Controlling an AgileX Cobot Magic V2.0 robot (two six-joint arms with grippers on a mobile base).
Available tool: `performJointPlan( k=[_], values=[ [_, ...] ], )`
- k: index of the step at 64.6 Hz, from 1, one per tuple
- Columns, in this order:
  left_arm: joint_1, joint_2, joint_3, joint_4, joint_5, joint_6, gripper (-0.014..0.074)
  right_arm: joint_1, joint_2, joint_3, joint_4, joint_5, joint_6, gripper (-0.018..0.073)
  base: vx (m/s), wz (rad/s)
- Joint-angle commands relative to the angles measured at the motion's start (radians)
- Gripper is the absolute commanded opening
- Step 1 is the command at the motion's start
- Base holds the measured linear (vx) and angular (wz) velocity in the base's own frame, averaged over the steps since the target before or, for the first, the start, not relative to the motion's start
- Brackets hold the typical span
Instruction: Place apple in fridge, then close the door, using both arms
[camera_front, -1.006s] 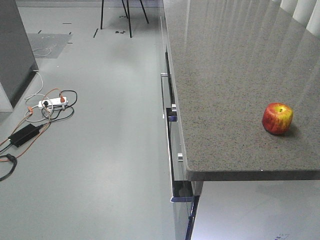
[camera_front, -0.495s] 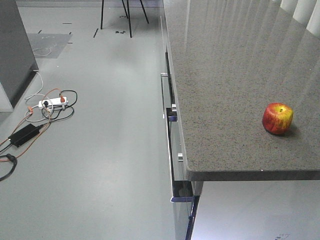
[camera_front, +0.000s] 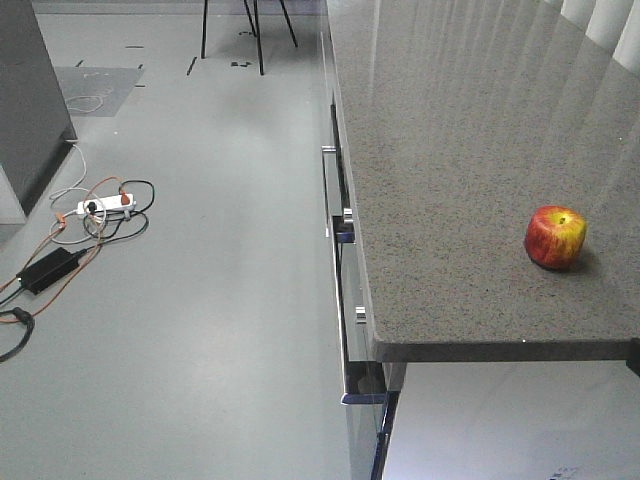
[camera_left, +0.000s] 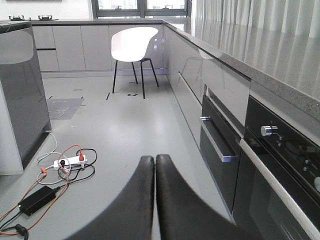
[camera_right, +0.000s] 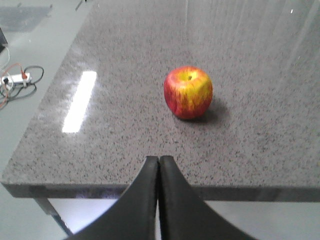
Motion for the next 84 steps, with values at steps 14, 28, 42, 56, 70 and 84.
performJointPlan(
  k=[14, 28, 42, 56, 70, 84],
  values=[
    [-0.009, -0.014, 0.020, -0.001, -0.078, -0.002, -0.0005, -0.004, 0.019, -0.035, 0.016, -0.037, 0.005, -0.0008, 0.00, 0.00],
    [-0.009, -0.014, 0.020, -0.001, -0.078, -0.002, -0.0005, -0.004, -0.019, -0.035, -0.097, 0.107, -0.002, -0.0007, 0.00, 0.00],
    [-0.009, -0.014, 0.020, -0.001, -0.078, -0.002, -0.0005, -0.002, -0.037, -0.035, -0.223, 0.094, 0.157, 0.0034, 0.00, 0.00],
    [-0.009, -0.014, 0.020, -0.001, -0.078, -0.002, -0.0005, -0.003, -0.037, -0.035, -0.191, 0.090, 0.199, 0.0250, 0.00, 0.00],
    [-0.009, -0.014, 0.020, -0.001, -0.078, -0.002, -0.0005, -0.003, -0.037, -0.035, -0.144, 0.079, 0.202, 0.0549, 0.00, 0.00],
    [-0.009, -0.014, 0.020, -0.001, -0.078, -0.002, -0.0005, -0.003, -0.037, -0.035, -0.136, 0.086, 0.191, 0.0604, 0.00, 0.00]
  ],
)
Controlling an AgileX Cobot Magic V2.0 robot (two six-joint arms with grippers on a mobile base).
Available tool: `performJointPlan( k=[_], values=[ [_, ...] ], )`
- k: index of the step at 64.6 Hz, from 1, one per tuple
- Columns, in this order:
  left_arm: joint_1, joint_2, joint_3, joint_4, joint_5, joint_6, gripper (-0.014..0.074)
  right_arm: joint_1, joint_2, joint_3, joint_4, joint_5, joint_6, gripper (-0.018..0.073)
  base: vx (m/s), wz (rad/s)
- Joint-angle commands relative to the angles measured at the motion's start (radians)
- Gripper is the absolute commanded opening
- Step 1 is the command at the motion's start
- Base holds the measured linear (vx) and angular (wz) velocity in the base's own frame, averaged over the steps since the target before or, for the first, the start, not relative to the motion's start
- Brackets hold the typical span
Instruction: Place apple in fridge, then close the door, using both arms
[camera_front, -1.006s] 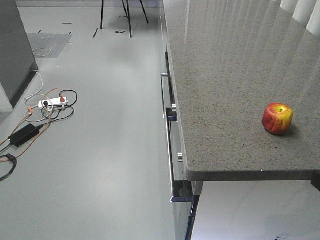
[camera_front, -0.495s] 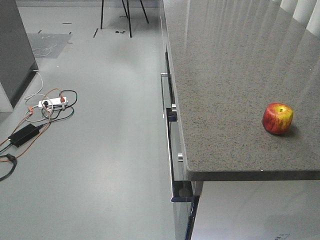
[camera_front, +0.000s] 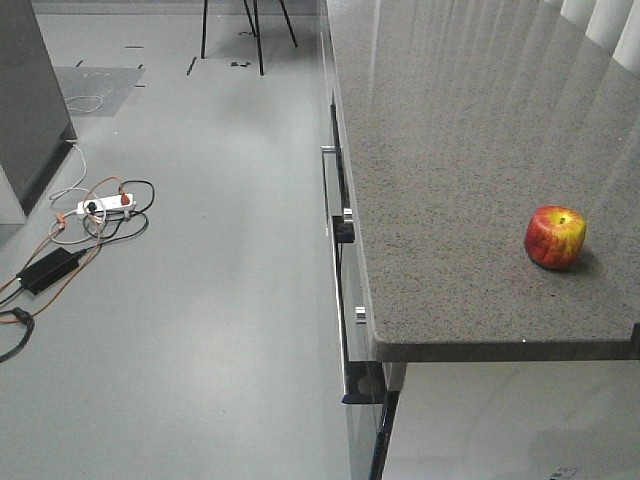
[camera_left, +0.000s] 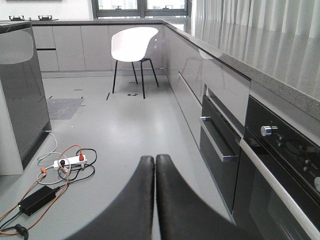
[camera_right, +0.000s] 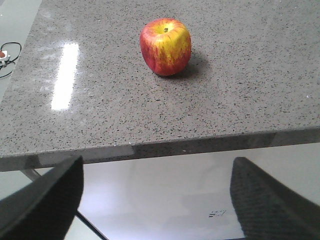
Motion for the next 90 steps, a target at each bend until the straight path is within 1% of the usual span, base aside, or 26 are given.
performJointPlan(
  k=[1, 6, 13, 22, 30, 38, 42, 49, 58, 67, 78, 90],
  values=[
    [-0.009, -0.014, 0.020, -0.001, -0.078, -0.002, -0.0005, -0.003, 0.000, -0.035, 0.009, -0.061, -0.009, 0.0602, 0.00, 0.00],
    [-0.009, -0.014, 0.020, -0.001, -0.078, -0.002, -0.0005, -0.003, 0.001, -0.051, 0.037, -0.048, -0.010, 0.0587, 0.00, 0.00],
    [-0.009, -0.014, 0.020, -0.001, -0.078, -0.002, -0.0005, -0.003, 0.019, -0.107, 0.028, -0.039, -0.026, 0.0579, 0.00, 0.00],
    [-0.009, -0.014, 0.020, -0.001, -0.078, -0.002, -0.0005, -0.003, 0.114, -0.267, 0.001, -0.031, -0.036, 0.0579, 0.00, 0.00],
    [-0.009, -0.014, 0.020, -0.001, -0.078, -0.002, -0.0005, -0.003, 0.268, -0.458, 0.003, 0.006, -0.033, 0.0579, 0.00, 0.00],
    [-0.009, -0.014, 0.020, -0.001, -0.078, -0.002, -0.0005, -0.003, 0.443, -0.664, 0.000, 0.095, -0.037, 0.0587, 0.00, 0.00],
    [-0.009, -0.014, 0.020, -0.001, -0.078, -0.002, -0.0005, -0.003, 0.544, -0.773, -0.003, 0.180, -0.037, 0.0588, 0.00, 0.00],
    [-0.009, -0.014, 0.020, -0.001, -0.078, -0.002, -0.0005, -0.003, 0.717, -0.955, 0.002, 0.290, -0.041, 0.0587, 0.00, 0.00],
    [-0.009, -0.014, 0.020, -0.001, -0.078, -0.002, -0.0005, -0.003, 0.888, -1.114, 0.006, 0.374, -0.043, 0.0587, 0.00, 0.00],
    [-0.009, -0.014, 0.020, -0.001, -0.078, -0.002, -0.0005, -0.003, 1.007, -1.192, 0.007, 0.402, -0.044, 0.0587, 0.00, 0.00],
    [-0.009, -0.014, 0.020, -0.001, -0.078, -0.002, -0.0005, -0.003, 1.095, -1.196, 0.004, 0.388, -0.074, 0.0587, 0.00, 0.00],
    [-0.009, -0.014, 0.020, -0.001, -0.078, -0.002, -0.0005, -0.004, 1.165, -1.196, -0.028, 0.374, -0.074, 0.0587, 0.00, 0.00]
  ],
)
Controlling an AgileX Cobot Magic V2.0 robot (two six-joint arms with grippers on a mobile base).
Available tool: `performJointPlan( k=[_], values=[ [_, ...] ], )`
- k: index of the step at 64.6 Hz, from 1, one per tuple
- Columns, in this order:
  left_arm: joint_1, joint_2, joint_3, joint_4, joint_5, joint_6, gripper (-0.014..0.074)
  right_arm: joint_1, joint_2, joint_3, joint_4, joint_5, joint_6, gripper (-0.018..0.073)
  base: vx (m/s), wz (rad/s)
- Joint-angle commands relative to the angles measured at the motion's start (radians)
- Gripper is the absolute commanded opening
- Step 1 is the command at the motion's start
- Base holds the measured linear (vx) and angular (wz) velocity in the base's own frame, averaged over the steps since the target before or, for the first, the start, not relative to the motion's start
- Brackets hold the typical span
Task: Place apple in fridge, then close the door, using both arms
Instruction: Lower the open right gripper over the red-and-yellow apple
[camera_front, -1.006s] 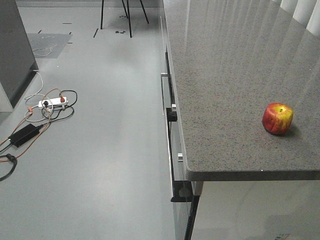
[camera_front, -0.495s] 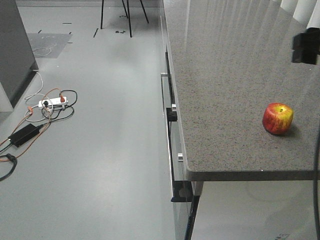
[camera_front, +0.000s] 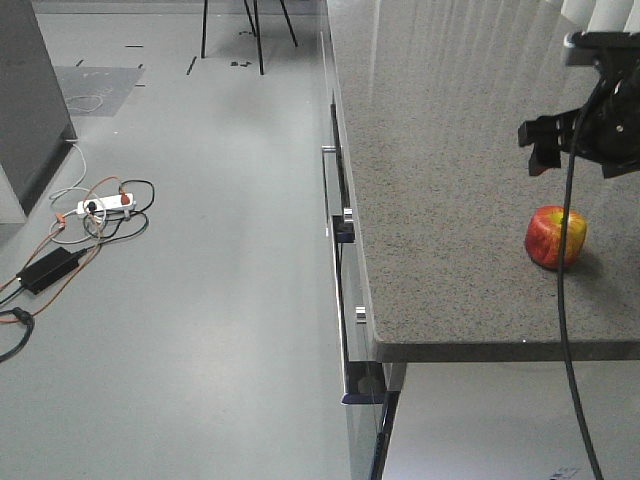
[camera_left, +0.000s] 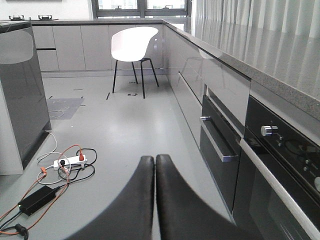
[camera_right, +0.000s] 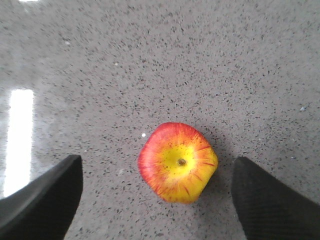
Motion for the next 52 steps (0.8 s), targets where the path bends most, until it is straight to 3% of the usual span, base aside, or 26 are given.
performJointPlan(
  k=[1, 52],
  values=[
    [-0.009, -0.014, 0.020, -0.001, -0.078, -0.002, -0.0005, -0.004, -0.017, -0.035, -0.025, -0.061, -0.009, 0.0587, 0.00, 0.00],
    [-0.009, -0.014, 0.020, -0.001, -0.078, -0.002, -0.0005, -0.020, 0.078, -0.034, -0.042, -0.091, -0.004, 0.0587, 0.00, 0.00]
  ],
)
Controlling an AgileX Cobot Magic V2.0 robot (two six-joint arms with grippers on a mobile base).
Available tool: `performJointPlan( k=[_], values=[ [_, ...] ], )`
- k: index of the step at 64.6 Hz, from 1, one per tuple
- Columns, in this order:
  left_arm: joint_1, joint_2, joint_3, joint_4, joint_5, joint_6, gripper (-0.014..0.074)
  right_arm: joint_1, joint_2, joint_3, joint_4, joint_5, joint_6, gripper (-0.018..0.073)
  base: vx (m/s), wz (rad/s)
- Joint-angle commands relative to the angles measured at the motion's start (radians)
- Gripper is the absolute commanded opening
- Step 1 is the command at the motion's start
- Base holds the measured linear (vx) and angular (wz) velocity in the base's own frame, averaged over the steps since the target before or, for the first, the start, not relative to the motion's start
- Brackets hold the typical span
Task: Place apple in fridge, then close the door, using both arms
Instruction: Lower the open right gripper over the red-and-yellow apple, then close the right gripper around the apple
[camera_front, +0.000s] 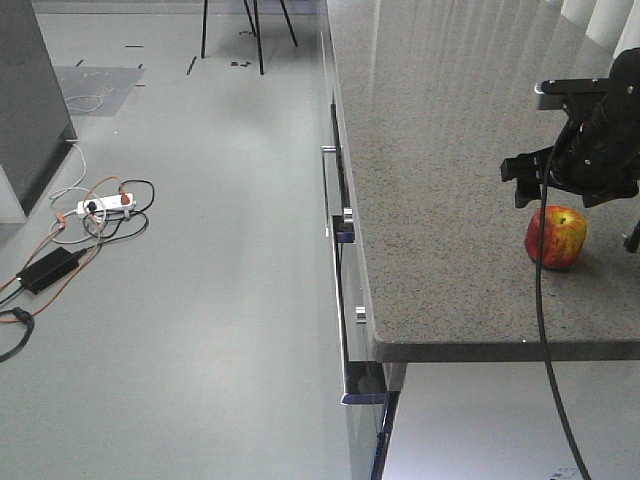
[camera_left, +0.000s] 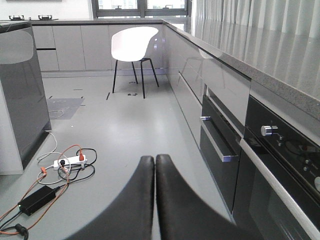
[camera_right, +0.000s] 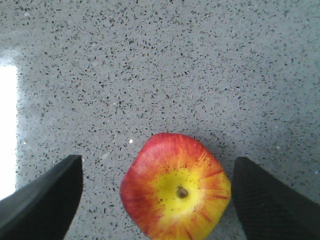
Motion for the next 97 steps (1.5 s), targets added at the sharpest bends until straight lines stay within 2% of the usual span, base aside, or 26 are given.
performJointPlan(
  k=[1, 11, 23, 42, 79, 89, 97],
  values=[
    [-0.009, -0.014, 0.020, -0.001, -0.078, -0.002, -0.0005, -0.020, -0.048, -0.030, -0.011, -0.048, -0.003, 0.0587, 0.00, 0.00],
    [-0.009, -0.014, 0.020, -0.001, -0.078, -0.002, -0.0005, -0.050, -0.036, -0.030, 0.024, -0.046, -0.020, 0.0587, 0.00, 0.00],
    [-0.009, -0.014, 0.020, -0.001, -0.078, -0.002, -0.0005, -0.048, -0.034, -0.030, 0.067, -0.055, -0.114, 0.0587, 0.00, 0.00],
    [-0.009, -0.014, 0.020, -0.001, -0.078, -0.002, -0.0005, -0.048, -0.032, -0.027, 0.074, -0.064, -0.120, 0.0587, 0.00, 0.00],
    [-0.009, -0.014, 0.020, -0.001, -0.078, -0.002, -0.0005, -0.048, 0.060, -0.027, 0.092, 0.018, -0.139, 0.0581, 0.00, 0.00],
    [-0.009, -0.014, 0.020, -0.001, -0.078, -0.002, -0.0005, -0.048, 0.063, -0.027, 0.089, 0.021, -0.139, 0.0548, 0.00, 0.00],
    [-0.009, -0.014, 0.020, -0.001, -0.078, -0.002, -0.0005, -0.048, 0.063, -0.027, 0.089, 0.020, -0.139, 0.0463, 0.00, 0.00]
  ],
)
